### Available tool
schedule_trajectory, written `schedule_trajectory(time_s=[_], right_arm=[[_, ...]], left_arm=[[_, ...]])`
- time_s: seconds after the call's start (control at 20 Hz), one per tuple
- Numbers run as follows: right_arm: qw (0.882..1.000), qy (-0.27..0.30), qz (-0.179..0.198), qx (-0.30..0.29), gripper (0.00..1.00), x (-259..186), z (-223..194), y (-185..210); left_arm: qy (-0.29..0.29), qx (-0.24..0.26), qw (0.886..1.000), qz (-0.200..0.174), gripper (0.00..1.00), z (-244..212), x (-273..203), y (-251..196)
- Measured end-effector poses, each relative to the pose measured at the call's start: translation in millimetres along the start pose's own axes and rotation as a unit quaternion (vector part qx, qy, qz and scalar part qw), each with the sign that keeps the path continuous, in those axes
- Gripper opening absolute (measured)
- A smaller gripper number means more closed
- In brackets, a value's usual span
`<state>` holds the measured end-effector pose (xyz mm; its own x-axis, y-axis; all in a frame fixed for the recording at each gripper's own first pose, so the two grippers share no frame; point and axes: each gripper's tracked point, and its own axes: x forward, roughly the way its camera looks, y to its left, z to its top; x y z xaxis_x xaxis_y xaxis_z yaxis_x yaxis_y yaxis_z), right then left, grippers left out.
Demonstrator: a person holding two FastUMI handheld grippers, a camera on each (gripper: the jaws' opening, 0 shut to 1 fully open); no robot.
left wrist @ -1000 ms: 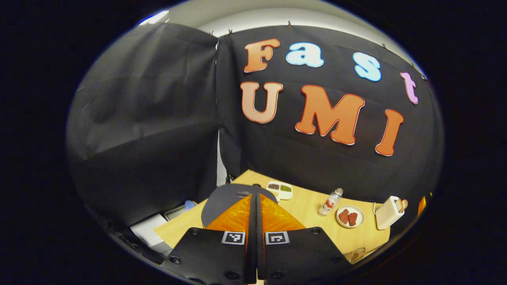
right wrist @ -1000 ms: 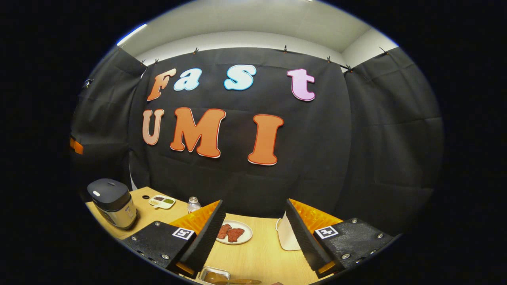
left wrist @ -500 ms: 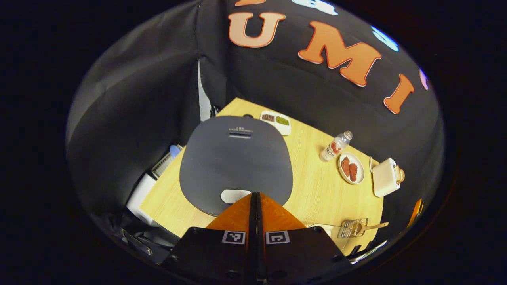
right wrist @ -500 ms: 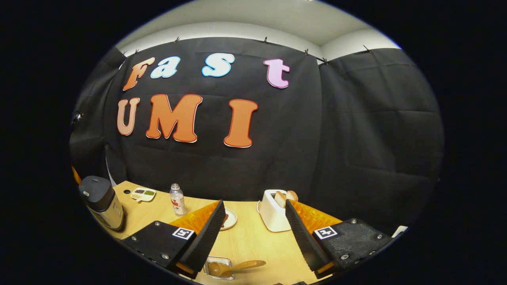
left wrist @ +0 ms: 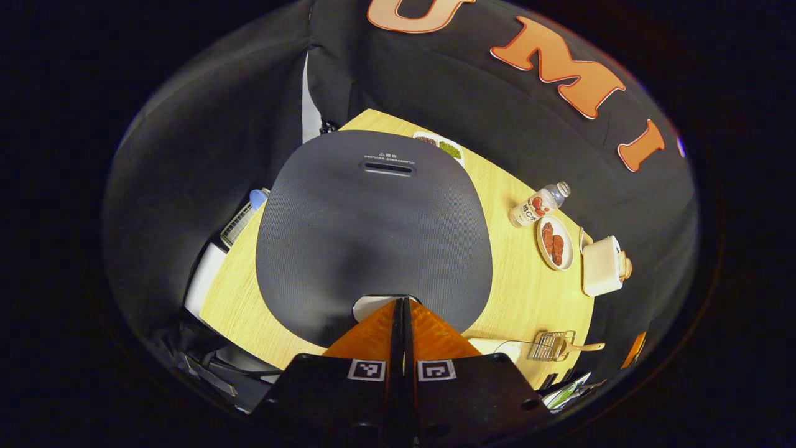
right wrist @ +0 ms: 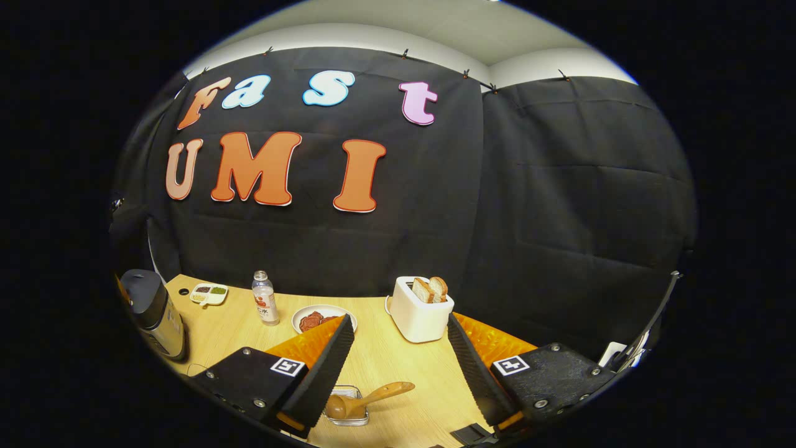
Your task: Close the left gripper, press the button to open the rice cooker; take a wooden spoon from the chopstick holder with the right hand, scoop a spoonful of rice and pour it into the rice cooker, then put the wooden spoon back into the chopstick holder.
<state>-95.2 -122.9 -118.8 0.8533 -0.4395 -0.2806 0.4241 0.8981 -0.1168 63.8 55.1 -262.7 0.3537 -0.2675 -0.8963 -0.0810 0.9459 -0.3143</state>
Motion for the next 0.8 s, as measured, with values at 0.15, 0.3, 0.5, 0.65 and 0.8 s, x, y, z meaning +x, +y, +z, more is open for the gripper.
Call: schedule_trajectory(time_s=[0.15,0.3,0.5,0.65,0.8], right_arm=[[1.0,0.005,0.019,0.003,0.95,3,-4,5],[0.999,0.017,0.031,-0.004,0.94,9,-15,1],[0.998,0.041,0.041,0.003,0.95,16,-32,-7],[0.997,0.052,0.048,0.006,0.95,21,-42,-11],[0.996,0.068,0.056,0.013,0.95,27,-54,-12]], left_arm=[[-0.016,-0.011,1.0,-0.012,0.05,0,-5,-3],[-0.085,0.011,0.996,0.013,0.02,10,-23,3],[-0.227,0.038,0.972,0.036,0.07,64,-76,-8],[-0.337,0.071,0.933,0.107,0.04,115,-130,-3],[-0.372,0.075,0.916,0.132,0.05,108,-152,-19]])
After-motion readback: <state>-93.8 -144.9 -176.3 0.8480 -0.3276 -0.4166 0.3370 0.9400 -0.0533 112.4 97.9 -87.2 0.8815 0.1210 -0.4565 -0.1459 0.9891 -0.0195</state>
